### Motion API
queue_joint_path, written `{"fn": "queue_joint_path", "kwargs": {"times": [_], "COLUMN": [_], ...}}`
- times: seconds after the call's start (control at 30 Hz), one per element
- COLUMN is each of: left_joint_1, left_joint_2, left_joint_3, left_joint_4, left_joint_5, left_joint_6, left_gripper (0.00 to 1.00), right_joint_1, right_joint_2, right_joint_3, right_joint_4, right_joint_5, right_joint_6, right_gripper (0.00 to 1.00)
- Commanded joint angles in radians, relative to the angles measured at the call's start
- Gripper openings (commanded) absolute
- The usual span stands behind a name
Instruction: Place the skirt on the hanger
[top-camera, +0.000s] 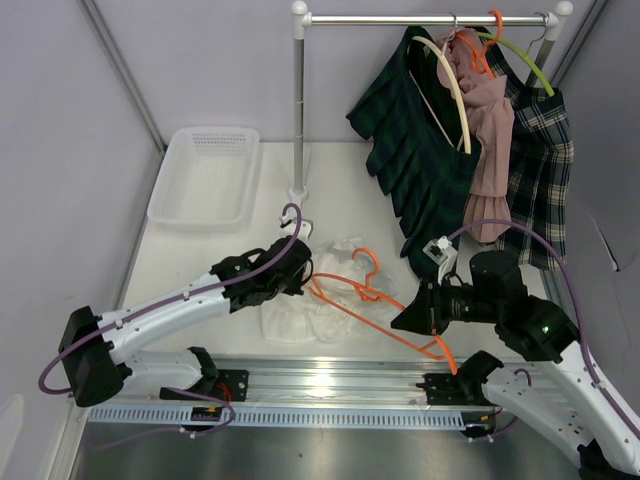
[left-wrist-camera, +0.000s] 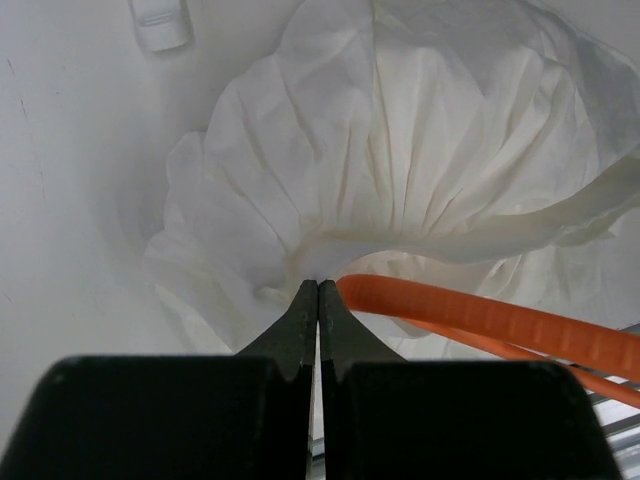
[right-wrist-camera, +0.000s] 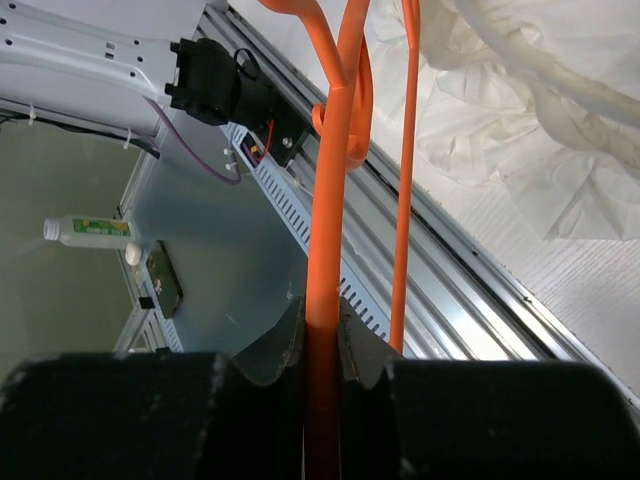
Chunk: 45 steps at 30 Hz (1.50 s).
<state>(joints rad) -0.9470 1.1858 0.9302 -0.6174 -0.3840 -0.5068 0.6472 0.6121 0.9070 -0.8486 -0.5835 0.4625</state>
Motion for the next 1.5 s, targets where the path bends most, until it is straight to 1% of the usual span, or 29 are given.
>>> {"fn": "queue_joint_path", "kwargs": {"times": [0.0,0.27,0.43,0.57,0.7,0.87,1.07,1.37,1.43,1.47], "left_joint_1": [-0.004,-0.006,-0.006,-0.007,-0.009,-0.013,-0.027,-0.041,-0.041,-0.041], "left_joint_2": [-0.035,-0.051,-0.078,-0.095,-0.118,-0.163,-0.184,-0.192,-0.189,-0.184], "left_joint_3": [0.032,0.068,0.088,0.105,0.113,0.114,0.104,0.000,-0.008,-0.013], "left_joint_4": [-0.001,-0.013,-0.024,-0.039,-0.051,-0.044,-0.024,0.122,0.142,0.145], "left_joint_5": [0.026,0.066,0.095,0.109,0.114,0.135,0.157,0.186,0.169,0.163], "left_joint_6": [0.025,0.040,0.050,0.053,0.056,0.059,0.059,0.079,0.079,0.082], "left_gripper": [0.00,0.00,0.00,0.00,0.00,0.00,0.00,0.00,0.01,0.05], "right_joint_1": [0.031,0.112,0.163,0.206,0.264,0.330,0.347,0.355,0.356,0.356], "right_joint_2": [0.006,0.028,0.029,0.076,0.129,0.156,0.190,0.245,0.248,0.244], "right_joint_3": [-0.011,-0.031,-0.052,-0.059,-0.065,-0.106,-0.152,-0.215,-0.227,-0.240], "right_joint_4": [0.077,0.118,0.215,0.276,0.292,0.354,0.447,0.608,0.621,0.638], "right_joint_5": [0.027,0.148,0.180,0.203,0.315,0.405,0.467,0.462,0.467,0.470], "right_joint_6": [-0.010,-0.044,-0.059,-0.077,-0.099,-0.108,-0.108,-0.099,-0.096,-0.090], "right_gripper": [0.00,0.00,0.00,0.00,0.00,0.00,0.00,0.00,0.00,0.00]}}
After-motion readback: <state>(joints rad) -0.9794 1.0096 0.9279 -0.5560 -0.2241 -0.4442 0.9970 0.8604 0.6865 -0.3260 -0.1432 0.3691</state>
